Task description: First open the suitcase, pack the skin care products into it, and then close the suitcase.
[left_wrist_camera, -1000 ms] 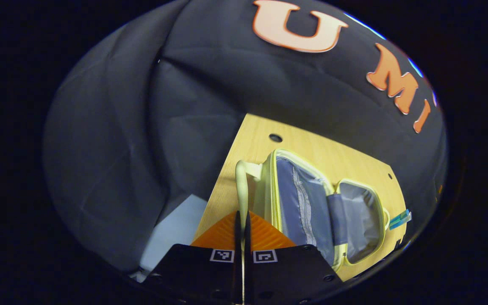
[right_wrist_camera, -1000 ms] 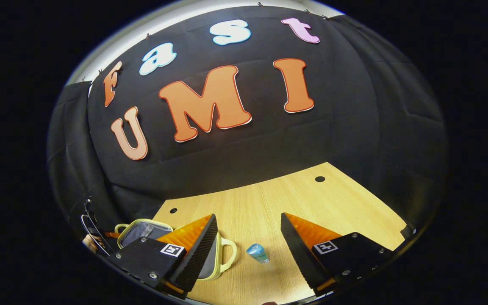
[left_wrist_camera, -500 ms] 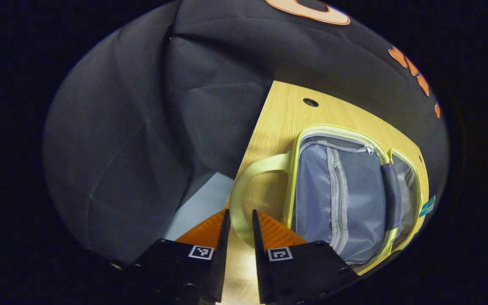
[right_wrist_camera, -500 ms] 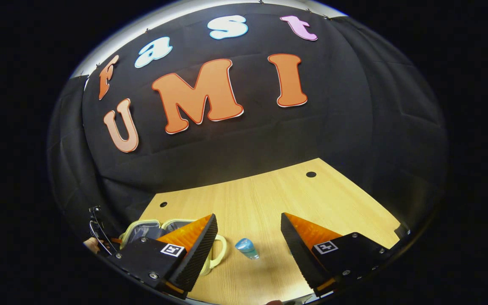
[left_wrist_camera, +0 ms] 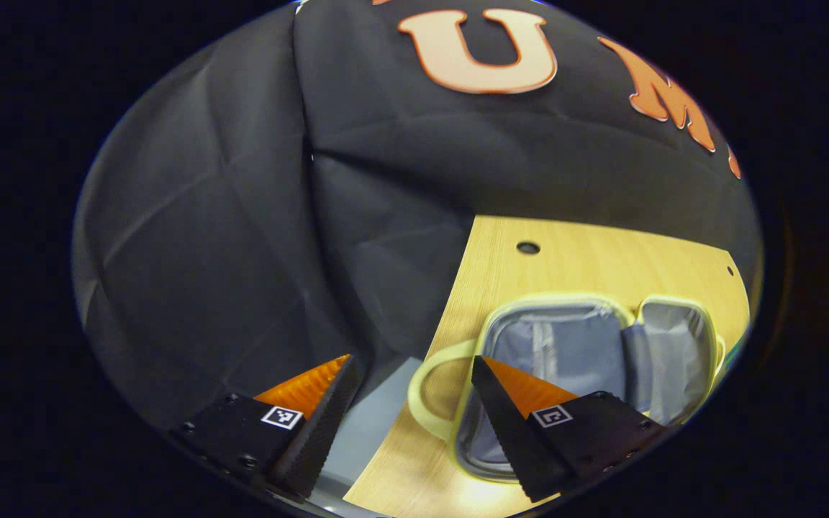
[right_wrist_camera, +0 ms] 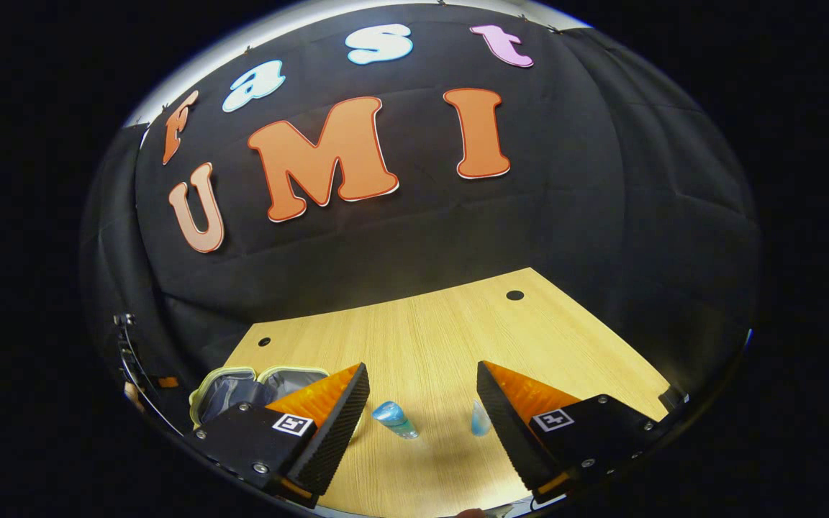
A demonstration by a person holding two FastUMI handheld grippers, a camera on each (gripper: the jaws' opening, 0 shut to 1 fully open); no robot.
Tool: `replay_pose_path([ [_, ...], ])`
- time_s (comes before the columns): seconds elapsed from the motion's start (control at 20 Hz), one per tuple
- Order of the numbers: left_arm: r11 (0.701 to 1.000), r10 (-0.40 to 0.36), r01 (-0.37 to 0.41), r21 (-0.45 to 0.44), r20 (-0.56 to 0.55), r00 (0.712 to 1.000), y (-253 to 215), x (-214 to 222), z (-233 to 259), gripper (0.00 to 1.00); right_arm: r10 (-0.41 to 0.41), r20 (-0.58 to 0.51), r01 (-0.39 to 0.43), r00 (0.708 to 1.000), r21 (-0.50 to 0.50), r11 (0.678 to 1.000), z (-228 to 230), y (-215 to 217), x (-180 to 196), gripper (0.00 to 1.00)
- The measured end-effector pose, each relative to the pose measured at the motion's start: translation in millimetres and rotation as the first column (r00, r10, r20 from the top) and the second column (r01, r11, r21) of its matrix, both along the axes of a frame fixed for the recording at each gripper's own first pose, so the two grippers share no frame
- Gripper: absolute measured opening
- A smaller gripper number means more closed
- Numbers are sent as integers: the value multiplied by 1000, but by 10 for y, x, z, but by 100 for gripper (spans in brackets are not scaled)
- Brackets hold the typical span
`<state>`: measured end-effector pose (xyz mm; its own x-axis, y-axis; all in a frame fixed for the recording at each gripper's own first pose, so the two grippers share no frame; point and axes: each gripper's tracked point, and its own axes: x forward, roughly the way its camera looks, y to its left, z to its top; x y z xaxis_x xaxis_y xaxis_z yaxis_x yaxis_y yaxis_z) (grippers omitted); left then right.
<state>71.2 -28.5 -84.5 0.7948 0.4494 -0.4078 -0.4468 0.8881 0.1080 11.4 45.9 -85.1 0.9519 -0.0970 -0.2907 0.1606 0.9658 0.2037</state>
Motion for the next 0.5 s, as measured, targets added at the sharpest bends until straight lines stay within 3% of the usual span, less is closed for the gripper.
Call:
replay_pose_path([
  [0.1,1000,18,-20,20,107,994,-324,-78,497,99,22,2,-22,1000,-6,1000,-19,-47,-2,95],
  [0.25,998,-54,59,-12,255,965,-1194,-188,1169,99,55,-9,-55,998,-25,998,-75,-207,49,95],
  [0.5,981,-180,194,16,450,875,-2634,-168,1996,99,103,-5,-103,995,-15,995,-120,-581,52,95],
])
